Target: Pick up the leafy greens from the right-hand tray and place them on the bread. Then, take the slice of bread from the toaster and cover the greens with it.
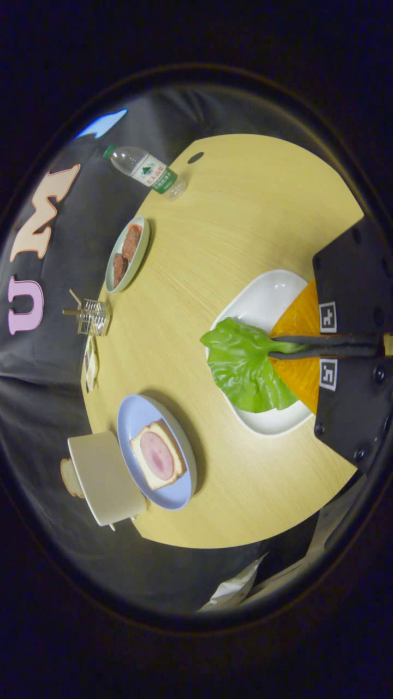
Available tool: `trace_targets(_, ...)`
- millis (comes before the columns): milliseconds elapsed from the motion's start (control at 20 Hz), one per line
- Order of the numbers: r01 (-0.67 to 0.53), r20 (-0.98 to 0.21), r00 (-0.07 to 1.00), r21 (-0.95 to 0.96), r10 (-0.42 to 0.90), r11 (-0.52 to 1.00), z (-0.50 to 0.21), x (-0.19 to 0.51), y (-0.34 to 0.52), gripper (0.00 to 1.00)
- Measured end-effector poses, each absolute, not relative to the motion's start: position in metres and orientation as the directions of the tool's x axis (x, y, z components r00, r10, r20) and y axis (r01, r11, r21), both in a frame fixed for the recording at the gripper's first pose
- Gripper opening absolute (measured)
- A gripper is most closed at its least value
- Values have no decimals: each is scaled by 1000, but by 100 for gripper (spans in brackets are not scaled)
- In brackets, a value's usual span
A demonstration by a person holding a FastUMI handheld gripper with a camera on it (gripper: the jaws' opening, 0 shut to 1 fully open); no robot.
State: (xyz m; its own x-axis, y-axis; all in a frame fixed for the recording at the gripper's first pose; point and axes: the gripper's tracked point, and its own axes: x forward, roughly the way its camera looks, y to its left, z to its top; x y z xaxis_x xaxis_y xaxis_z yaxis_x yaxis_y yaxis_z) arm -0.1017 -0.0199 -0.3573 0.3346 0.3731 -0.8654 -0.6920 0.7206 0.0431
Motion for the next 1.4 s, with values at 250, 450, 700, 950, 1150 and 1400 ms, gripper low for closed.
trace_targets(250, -668, -848, 372, 37, 377, 743, -329, -101, -14, 4)
trace_targets(450, -667, -835, 400, 16, 377, 745, -306, -101, 0, 4)
trace_targets(700, -674, -820, 411, 20, 398, 738, -285, -101, 32, 4)
trace_targets(950, -698, -807, 417, 10, 418, 716, -272, -96, 67, 4)
trace_targets(1150, -720, -796, 409, 19, 447, 693, -265, -92, 97, 4)
trace_targets(1400, -746, -788, 390, 33, 477, 665, -262, -89, 132, 4)
